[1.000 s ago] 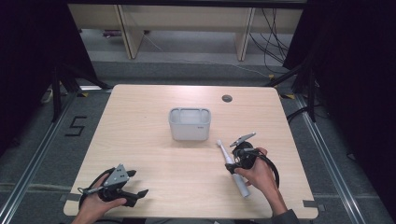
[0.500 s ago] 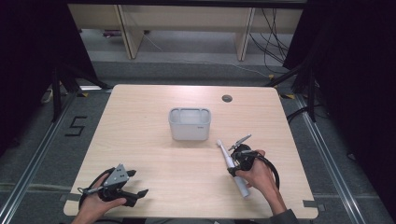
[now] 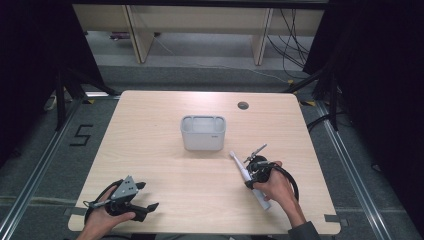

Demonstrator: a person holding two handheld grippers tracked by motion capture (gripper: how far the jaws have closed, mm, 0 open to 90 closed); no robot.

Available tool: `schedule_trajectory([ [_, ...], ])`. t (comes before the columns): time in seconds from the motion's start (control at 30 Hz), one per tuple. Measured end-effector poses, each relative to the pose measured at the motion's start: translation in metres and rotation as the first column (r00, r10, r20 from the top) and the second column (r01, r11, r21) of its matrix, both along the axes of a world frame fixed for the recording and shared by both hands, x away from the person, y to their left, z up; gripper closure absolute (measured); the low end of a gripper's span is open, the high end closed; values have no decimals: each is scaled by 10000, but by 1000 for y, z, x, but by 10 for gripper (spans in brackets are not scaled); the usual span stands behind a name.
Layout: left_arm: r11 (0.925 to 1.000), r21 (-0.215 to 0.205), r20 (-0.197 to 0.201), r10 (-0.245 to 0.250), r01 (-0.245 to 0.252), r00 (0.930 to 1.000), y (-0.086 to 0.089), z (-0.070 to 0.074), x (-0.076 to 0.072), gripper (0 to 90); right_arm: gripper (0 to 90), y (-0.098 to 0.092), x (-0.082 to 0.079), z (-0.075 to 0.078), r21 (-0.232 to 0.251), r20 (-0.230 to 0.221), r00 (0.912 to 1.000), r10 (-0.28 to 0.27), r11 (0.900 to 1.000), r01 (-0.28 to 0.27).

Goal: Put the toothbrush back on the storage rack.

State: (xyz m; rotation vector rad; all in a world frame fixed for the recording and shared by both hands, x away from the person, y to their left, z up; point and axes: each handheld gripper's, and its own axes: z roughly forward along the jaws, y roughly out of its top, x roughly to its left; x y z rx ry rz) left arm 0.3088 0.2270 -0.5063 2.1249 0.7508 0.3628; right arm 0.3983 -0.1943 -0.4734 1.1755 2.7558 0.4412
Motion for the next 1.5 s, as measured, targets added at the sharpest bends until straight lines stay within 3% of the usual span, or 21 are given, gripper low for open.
schedule_trajectory([
  [0.03, 9996, 273, 140, -108, 104, 9998, 2, 0, 2, 149, 604, 2, -1, 1, -84, -382, 9986, -354, 9993, 351],
  [0.07, 9995, 313, 75, -106, 103, 9999, 2, 0, 2, 149, 609, 2, -1, 1, -154, -400, 9989, -256, 9996, 250],
  [0.2, 9999, -140, -33, 45, -45, 10000, -1, 0, 0, 149, 616, 4, 6, 1, -379, -379, 9992, 159, 9991, -173],
  [0.27, 9995, 290, -14, -140, 141, 9999, 2, 1, 1, 149, 623, 7, 8, 2, -500, -561, 9979, 336, 9981, -364],
  [0.4, 10000, -67, -87, 20, -21, 10000, 0, 0, 0, 149, 629, 10, 12, 1, -796, -753, 9958, 520, 9951, -580],
  [0.47, 9995, 302, -23, -111, 112, 9999, 2, 1, 1, 149, 630, 12, 13, 1, -914, -836, 9949, 566, 9937, -642],
  [0.57, 9999, -121, -39, 73, -74, 10000, -1, 0, 0, 149, 634, 14, 14, 0, -1029, -1102, 9933, 359, 9936, -473],
  [0.67, 9999, 131, -8, -3, 3, 10000, 2, 0, 1, 149, 643, 16, 18, -2, -1213, -1216, 9904, 651, 9894, -799],
  [0.77, 9998, -161, -68, 106, -108, 9999, -1, 0, 0, 149, 654, 18, 20, -2, -1623, -1263, 9899, 644, 9831, -847],
  [0.83, 10000, 99, -35, -11, 11, 10000, 1, 0, 1, 149, 654, 17, 22, -3, -1588, -1286, 9867, 990, 9801, -1191],
  [0.87, 9999, -75, -24, 92, -92, 10000, 0, -1, 0, 149, 655, 20, 22, -1, -1841, -1454, 9865, 758, 9776, -1023],
  [0.9, 10000, 82, -11, -32, 32, 10000, 1, 0, 1, 149, 657, 19, 24, -2, -1697, -1402, 9855, 955, 9783, -1190],
  [0.93, 9998, -187, -62, 118, -119, 9999, -1, 0, -1, 149, 660, 19, 25, -2, -1788, -1426, 9841, 1055, 9752, -1304],
  [0.97, 9999, -136, -53, 76, -76, 10000, 0, 0, 0, 149, 661, 22, 24, -1, -1758, -1577, 9843, 787, 9786, -1064],
  [1.03, 9999, 150, -2, -32, 32, 10000, 2, 0, 1, 149, 662, 20, 27, -2, -1925, -1586, 9817, 1053, 9719, -1353],
  [1.07, 9999, -115, -48, 109, -110, 9999, 0, 0, 0, 149, 663, 21, 26, -2, -1905, -1694, 9815, 892, 9742, -1214],
  [1.13, 9999, -129, -97, 51, -52, 9999, -1, 0, 0, 149, 663, 23, 27, -1, -1970, -1716, 9813, 871, 9729, -1208],
  [1.23, 9999, 120, -1, -2, 2, 10000, 1, 0, 1, 149, 663, 24, 27, -1, -2060, -1890, 9795, 696, 9725, -1089],
  [1.3, 9998, -182, -69, 110, -111, 9999, -1, 0, -1, 149, 664, 25, 28, -2, -1981, -1844, 9786, 917, 9717, -1284],
  [1.4, 9999, 121, 13, -18, 17, 10000, 1, 0, 1, 149, 665, 27, 27, -2, -2179, -1816, 9787, 958, 9666, -1350],
  [1.5, 9997, -223, -108, 49, -51, 9999, -1, 0, -1, 149, 666, 30, 26, -1, -2309, -1788, 9803, 844, 9649, -1252],
])
